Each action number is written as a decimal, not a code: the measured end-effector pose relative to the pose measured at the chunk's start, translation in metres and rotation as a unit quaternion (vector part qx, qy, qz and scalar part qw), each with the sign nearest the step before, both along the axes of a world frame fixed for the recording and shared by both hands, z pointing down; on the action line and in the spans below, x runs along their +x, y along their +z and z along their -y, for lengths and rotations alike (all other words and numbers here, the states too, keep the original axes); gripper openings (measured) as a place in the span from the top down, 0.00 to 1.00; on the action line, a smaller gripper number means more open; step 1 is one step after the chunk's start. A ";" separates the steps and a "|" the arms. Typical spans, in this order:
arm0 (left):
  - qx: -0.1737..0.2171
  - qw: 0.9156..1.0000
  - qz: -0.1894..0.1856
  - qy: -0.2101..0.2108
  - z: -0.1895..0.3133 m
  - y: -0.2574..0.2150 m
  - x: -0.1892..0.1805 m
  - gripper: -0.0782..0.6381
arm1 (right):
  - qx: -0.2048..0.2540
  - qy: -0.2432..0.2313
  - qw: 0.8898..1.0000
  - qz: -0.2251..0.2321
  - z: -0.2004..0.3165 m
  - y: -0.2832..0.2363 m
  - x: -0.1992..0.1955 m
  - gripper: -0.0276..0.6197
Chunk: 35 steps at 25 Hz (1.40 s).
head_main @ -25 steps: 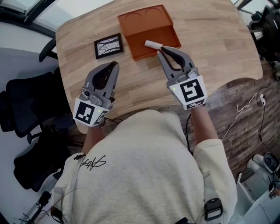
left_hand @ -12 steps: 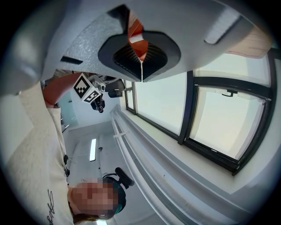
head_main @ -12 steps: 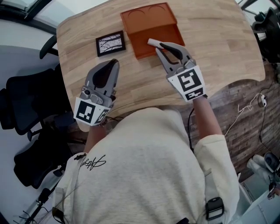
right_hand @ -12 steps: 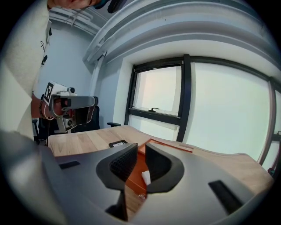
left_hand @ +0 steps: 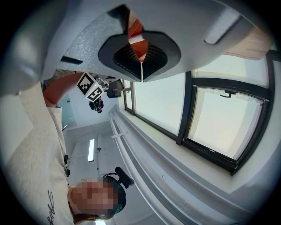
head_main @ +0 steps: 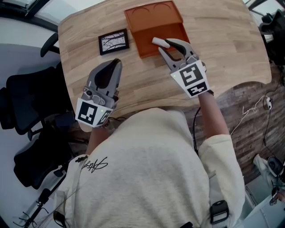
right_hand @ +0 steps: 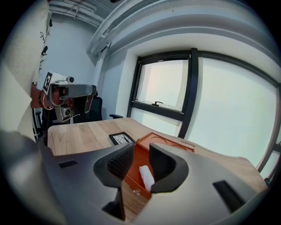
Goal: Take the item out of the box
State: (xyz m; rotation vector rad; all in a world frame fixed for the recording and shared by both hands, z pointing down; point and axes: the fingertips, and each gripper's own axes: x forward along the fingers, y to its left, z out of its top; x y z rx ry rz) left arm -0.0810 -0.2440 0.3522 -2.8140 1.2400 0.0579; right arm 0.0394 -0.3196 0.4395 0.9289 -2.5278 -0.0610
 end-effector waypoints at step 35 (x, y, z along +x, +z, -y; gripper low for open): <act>-0.002 1.000 0.011 -0.020 0.006 0.000 -0.014 0.88 | -0.077 -0.071 0.988 -0.116 0.035 0.076 -0.011 0.79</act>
